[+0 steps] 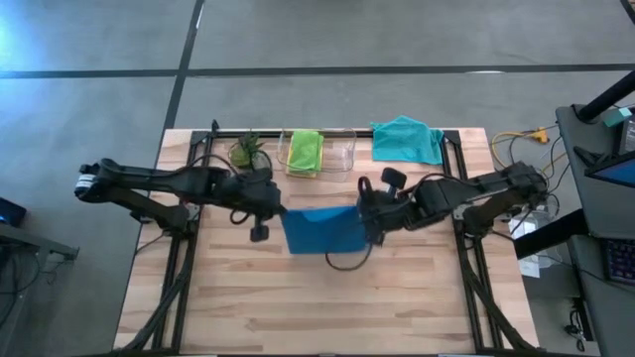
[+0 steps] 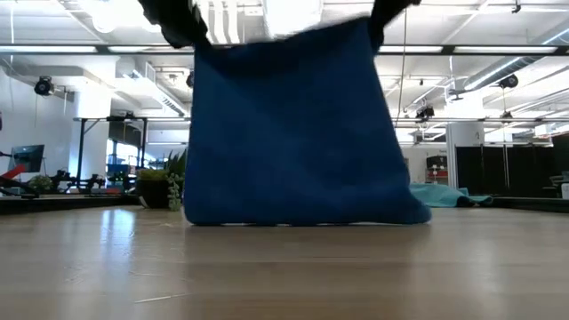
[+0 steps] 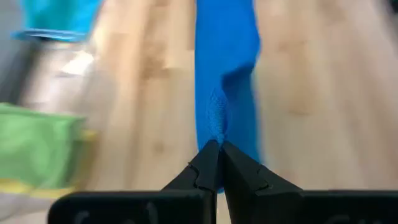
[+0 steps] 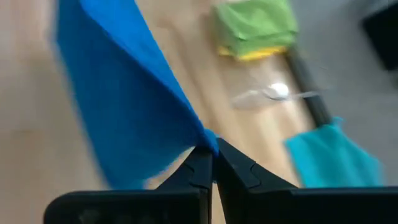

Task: Fold microfiber towels
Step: Fold the bottom blue towel

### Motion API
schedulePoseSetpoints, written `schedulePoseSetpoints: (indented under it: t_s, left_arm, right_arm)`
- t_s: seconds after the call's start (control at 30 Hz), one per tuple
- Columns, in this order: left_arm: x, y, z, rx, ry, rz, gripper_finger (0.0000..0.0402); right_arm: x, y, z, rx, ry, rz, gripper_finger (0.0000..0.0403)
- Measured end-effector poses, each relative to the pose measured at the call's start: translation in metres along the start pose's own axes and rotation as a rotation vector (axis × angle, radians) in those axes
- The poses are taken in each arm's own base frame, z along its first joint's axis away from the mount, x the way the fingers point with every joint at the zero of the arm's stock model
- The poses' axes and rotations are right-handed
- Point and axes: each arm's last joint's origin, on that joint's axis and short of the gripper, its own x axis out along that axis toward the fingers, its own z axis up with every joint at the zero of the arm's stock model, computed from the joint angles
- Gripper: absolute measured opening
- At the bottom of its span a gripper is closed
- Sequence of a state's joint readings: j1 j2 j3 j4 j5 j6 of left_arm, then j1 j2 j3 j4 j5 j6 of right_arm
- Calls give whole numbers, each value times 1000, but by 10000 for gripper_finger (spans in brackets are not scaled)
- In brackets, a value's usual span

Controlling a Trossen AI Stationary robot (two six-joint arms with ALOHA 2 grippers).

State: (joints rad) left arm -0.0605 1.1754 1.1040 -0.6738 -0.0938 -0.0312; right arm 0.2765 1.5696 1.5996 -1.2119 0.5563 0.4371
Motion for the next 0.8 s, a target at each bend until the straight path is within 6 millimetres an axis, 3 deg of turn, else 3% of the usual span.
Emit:
schedulePoseSetpoints:
  t_s: [0.2, 0.4, 0.5, 0.6, 0.8]
  left_arm:
    - [3, 19, -5, 86, 25, 199, 0]
    - [-13, 23, 2, 111, -42, 268, 0]
    - [-15, 14, 1, 74, -57, 243, 0]
    - [-5, -3, -9, 37, -32, 185, 0]
    - [52, -54, -50, -40, 10, 6, 0]
  right_arm:
    - [2, -22, -5, 15, -83, -179, 8]
    - [-11, -24, -7, 61, -149, -196, 8]
    - [-16, -9, -16, 80, -164, -157, 8]
    - [-8, 16, -35, 107, -137, -121, 8]
    - [24, 67, -90, 189, -63, -25, 8]
